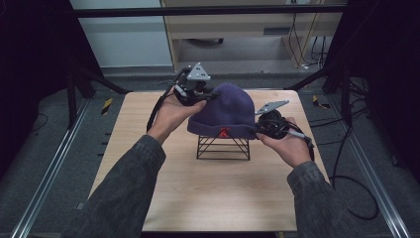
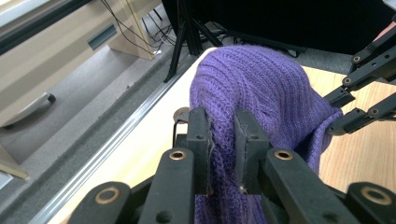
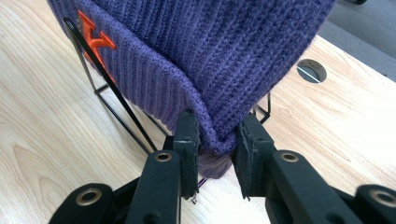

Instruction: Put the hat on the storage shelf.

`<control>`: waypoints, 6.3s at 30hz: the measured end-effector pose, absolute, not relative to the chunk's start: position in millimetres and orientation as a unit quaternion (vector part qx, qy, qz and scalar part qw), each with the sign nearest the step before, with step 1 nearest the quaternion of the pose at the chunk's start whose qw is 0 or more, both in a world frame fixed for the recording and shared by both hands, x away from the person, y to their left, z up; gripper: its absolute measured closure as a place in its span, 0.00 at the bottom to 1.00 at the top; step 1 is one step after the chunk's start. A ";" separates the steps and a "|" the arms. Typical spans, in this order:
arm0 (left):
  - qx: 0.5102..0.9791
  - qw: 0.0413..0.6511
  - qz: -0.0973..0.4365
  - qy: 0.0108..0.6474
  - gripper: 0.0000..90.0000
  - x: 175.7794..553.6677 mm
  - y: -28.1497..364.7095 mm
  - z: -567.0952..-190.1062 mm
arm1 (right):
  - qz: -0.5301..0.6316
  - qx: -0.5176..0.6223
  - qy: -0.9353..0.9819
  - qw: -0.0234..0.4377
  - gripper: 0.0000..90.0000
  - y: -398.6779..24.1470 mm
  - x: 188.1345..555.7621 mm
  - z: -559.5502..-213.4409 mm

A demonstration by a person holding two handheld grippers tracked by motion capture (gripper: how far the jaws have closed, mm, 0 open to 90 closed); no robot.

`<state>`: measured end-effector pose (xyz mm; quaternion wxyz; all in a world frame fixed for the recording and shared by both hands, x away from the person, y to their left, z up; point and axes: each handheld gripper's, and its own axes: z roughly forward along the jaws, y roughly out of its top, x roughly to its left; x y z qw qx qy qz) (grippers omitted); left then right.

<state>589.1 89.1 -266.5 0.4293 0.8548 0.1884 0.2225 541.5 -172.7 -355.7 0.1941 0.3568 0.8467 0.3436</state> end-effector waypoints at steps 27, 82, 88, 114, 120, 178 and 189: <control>0.857 0.429 0.204 0.198 0.86 585.2 95.4 -293.6 | 0.340 0.366 0.845 0.189 0.78 -171.2 539.2 -379.4; 0.865 0.422 0.164 0.215 0.83 567.0 107.3 -362.8 | 0.300 0.376 0.862 0.160 0.76 -172.8 533.9 -436.0; 0.865 0.424 0.162 0.215 0.82 566.3 107.7 -365.8 | 0.300 0.380 0.861 0.156 0.75 -173.4 532.7 -438.7; 0.851 0.441 0.181 0.219 0.69 553.2 120.0 -356.9 | 0.310 0.383 0.856 0.158 0.67 -178.0 518.9 -435.6; 0.847 0.438 0.192 0.231 0.57 549.5 127.9 -349.5 | 0.323 0.377 0.852 0.168 0.63 -178.8 513.3 -426.2; 0.866 0.353 0.187 0.300 0.06 485.5 226.1 -426.8 | 0.396 0.322 0.844 0.164 0.08 -115.3 458.7 -432.1; 0.874 0.328 0.173 0.316 0.06 483.2 248.7 -454.8 | 0.363 0.314 0.867 0.135 0.11 -97.4 464.5 -457.6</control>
